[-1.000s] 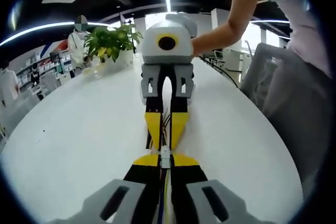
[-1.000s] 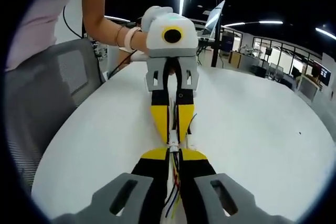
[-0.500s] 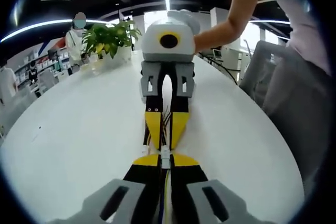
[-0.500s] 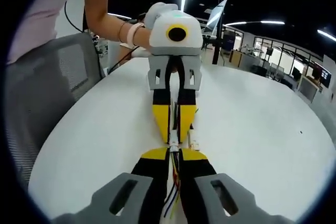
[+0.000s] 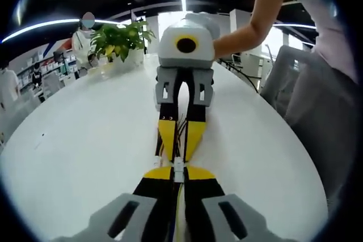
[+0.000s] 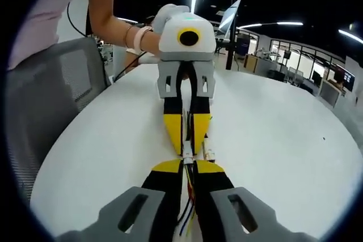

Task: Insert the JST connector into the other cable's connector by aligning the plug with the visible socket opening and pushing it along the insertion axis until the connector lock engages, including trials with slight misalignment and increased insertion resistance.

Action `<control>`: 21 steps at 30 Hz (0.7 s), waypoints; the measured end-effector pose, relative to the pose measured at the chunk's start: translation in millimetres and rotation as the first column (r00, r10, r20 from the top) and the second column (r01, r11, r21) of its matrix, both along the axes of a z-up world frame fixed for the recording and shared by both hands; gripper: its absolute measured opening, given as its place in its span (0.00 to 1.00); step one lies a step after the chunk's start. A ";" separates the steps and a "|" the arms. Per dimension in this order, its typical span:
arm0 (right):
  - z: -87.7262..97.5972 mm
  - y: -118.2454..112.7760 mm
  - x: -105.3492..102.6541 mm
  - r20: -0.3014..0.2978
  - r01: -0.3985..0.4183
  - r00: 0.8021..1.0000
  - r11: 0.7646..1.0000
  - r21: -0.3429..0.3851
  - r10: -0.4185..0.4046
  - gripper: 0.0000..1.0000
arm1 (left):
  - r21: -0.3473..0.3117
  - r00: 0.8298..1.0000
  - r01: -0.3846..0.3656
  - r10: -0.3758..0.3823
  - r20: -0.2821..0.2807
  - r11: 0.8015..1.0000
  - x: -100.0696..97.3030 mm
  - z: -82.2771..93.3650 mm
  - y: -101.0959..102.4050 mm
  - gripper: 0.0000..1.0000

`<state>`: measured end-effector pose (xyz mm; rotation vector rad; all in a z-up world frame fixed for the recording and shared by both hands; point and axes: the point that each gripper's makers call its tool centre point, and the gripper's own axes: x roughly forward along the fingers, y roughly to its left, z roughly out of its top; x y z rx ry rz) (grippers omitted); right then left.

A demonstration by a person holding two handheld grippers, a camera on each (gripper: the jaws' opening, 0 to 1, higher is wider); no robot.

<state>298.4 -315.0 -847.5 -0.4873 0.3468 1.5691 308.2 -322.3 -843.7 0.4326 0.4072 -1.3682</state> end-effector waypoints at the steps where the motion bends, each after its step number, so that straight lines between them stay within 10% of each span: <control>1: 0.1 0.0 -0.1 0.000 0.001 1.000 1.000 0.001 -0.001 0.04 | 0.000 1.000 -0.002 0.002 -0.001 1.000 0.2 -0.1 0.2 0.00; 21: -0.2 -2.5 -0.7 -0.032 0.043 0.999 0.999 -0.010 -0.043 0.09 | -0.016 0.996 -0.071 0.070 -0.057 0.997 -1.8 2.0 7.9 0.07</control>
